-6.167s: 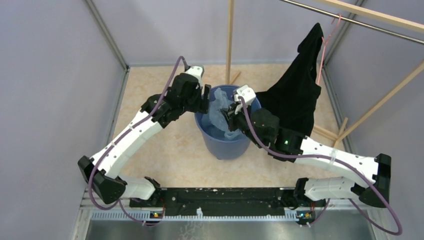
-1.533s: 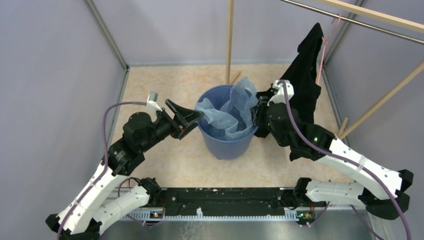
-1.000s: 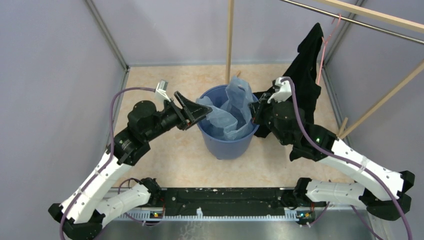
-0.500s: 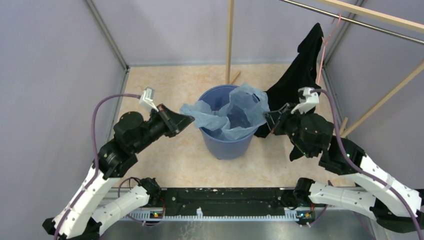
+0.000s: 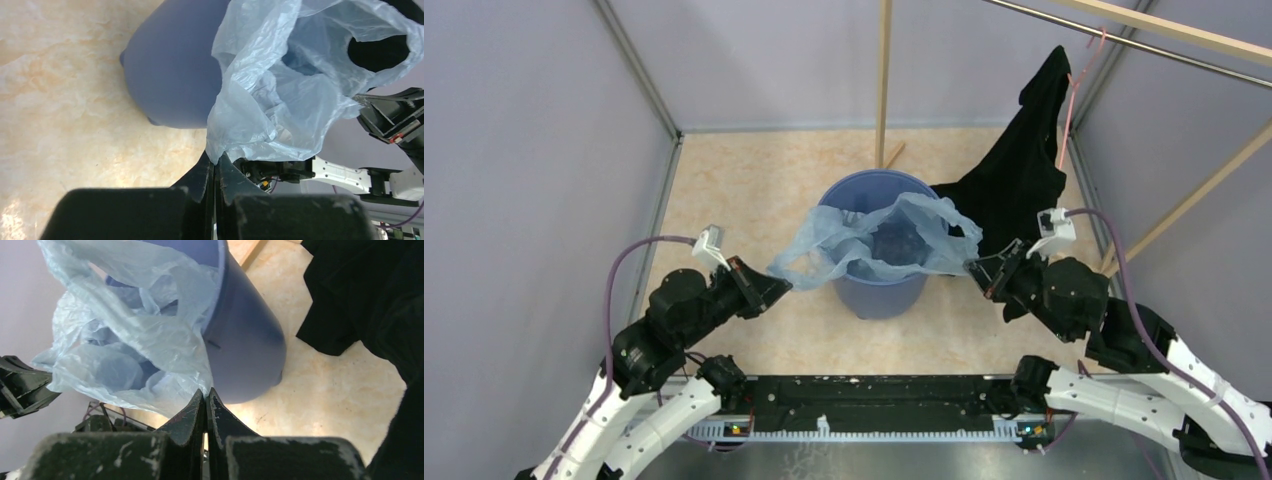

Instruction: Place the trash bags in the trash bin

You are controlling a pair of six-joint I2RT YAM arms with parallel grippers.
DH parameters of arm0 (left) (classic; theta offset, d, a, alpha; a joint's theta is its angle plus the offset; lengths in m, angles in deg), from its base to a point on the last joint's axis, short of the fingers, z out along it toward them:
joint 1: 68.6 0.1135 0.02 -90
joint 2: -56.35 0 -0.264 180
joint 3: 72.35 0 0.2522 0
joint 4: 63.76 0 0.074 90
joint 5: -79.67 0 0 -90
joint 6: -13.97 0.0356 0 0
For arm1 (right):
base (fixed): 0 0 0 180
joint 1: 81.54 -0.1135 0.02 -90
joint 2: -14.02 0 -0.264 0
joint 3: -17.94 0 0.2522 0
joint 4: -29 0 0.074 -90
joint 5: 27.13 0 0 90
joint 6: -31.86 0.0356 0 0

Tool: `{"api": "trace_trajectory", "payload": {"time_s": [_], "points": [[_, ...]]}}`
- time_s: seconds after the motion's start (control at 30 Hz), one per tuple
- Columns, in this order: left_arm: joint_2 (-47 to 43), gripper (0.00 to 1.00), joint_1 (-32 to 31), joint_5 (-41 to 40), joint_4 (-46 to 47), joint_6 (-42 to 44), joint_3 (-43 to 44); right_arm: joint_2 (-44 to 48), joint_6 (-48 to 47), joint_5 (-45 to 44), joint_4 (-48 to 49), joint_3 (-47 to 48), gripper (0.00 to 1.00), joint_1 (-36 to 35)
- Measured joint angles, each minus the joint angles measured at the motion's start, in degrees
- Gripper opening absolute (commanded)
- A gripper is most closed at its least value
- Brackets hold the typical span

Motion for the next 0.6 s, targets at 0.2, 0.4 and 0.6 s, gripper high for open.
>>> {"api": "trace_trajectory", "payload": {"time_s": [0.2, 0.4, 0.6], "points": [[0.0, 0.00, 0.0, -1.4, -1.2, 0.5, -2.8, 0.2, 0.9, -2.2, -1.1, -3.2, 0.00, 0.0], [1.8, 0.00, 0.0, -3.5, -1.0, 2.5, -6.7, -2.6, 1.2, -6.4, -1.5, -6.8, 0.00, 0.0], [2.6, 0.00, 0.0, -5.4, -0.2, 4.3, -7.8, -4.5, 0.5, -8.7, 0.5, -9.5, 0.00, 0.0]]}}
